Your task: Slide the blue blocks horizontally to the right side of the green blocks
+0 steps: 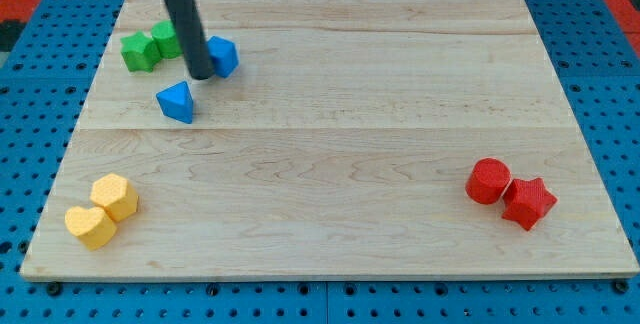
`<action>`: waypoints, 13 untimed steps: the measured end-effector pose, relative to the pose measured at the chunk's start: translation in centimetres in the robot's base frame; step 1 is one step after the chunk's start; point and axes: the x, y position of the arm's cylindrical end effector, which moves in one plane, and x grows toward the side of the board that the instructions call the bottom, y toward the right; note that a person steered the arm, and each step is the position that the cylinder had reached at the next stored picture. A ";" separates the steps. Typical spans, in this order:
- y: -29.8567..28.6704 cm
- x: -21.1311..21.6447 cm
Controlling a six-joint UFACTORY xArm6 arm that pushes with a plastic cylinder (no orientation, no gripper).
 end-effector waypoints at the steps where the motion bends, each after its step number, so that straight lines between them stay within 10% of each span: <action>1: -2.5 0.0; 5: 0.1 -5.6; 7: 3.6 -1.1; 11: -11.6 13.7; 13: -4.0 10.5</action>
